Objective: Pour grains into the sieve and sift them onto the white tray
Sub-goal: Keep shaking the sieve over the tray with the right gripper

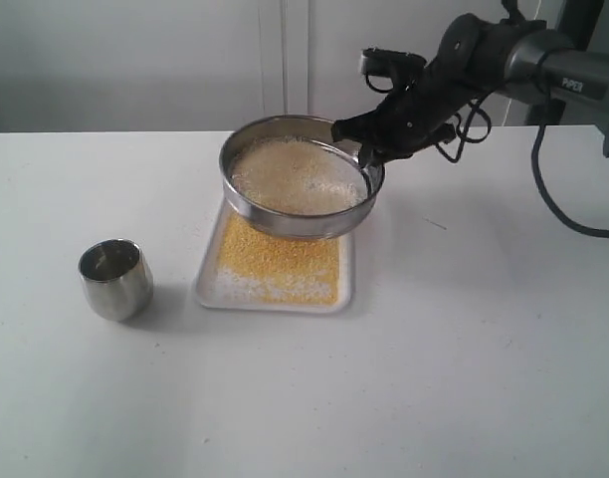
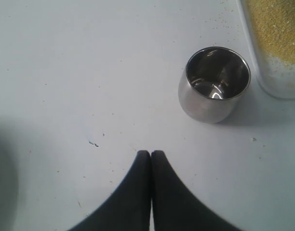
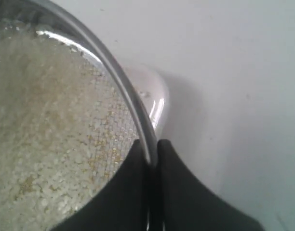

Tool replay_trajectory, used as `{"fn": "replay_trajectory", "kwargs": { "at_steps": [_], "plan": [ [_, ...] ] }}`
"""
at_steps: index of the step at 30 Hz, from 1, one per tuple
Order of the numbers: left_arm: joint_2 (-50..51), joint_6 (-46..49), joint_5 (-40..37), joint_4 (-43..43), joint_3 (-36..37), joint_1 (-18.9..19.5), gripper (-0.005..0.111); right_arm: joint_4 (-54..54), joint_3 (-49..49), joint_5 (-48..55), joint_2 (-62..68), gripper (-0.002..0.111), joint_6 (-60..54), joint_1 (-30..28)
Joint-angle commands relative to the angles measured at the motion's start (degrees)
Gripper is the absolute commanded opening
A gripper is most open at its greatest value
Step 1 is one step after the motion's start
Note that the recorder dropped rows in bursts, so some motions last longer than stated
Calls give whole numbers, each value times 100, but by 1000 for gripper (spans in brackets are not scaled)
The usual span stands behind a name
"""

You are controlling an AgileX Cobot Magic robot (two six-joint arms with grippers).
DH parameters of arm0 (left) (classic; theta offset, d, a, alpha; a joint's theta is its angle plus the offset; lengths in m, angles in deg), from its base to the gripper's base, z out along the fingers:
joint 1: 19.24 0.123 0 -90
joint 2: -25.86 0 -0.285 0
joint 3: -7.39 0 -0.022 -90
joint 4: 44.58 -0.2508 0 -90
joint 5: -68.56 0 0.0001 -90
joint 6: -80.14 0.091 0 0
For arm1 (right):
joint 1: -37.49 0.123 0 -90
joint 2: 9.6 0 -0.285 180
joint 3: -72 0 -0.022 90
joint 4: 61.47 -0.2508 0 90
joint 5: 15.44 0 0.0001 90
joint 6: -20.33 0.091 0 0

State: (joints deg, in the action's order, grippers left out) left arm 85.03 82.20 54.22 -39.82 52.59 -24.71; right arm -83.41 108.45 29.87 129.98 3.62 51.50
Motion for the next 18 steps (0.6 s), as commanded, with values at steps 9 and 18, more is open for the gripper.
{"fn": "replay_trajectory", "kwargs": {
  "at_steps": [9,18],
  "plan": [
    [-47,-7,-23,15,44,-45,0,474,0,-101,-232,0,1705,-56],
    [-47,-7,-23,15,44,-45,0,-676,-10,-255,-326,0,749,-7]
  ]
}}
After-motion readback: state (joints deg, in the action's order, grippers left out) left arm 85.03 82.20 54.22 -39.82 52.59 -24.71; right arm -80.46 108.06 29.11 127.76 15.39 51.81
